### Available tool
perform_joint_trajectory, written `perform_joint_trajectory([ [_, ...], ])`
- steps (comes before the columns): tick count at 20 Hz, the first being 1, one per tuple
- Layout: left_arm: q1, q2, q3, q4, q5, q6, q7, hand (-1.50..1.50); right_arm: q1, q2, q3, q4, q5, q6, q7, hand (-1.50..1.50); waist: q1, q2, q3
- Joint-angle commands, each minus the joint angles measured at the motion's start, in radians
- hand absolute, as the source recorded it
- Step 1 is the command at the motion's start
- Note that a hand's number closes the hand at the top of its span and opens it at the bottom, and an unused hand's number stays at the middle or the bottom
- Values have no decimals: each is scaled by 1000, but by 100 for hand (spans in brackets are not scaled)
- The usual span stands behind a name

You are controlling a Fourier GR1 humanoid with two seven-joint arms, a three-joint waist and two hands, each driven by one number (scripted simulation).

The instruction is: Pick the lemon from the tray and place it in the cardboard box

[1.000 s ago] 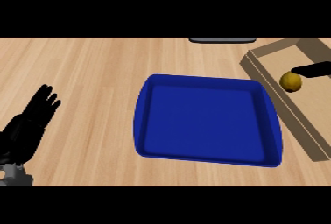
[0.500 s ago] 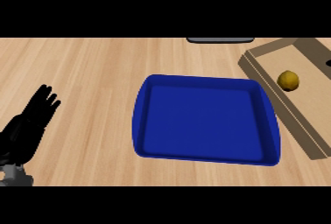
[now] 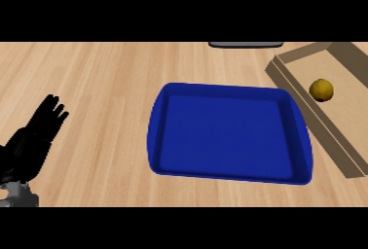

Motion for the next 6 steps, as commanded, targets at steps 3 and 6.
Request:
perform_joint_trajectory([
  [3,-9,-13,-12,31,-27,5,-22,0,136,-59,-55,-11,-116,94,-81,-150,2,1,0],
  [6,-45,14,18,15,14,-3,36,0,116,-100,-22,63,-115,74,-102,-150,6,2,0],
])
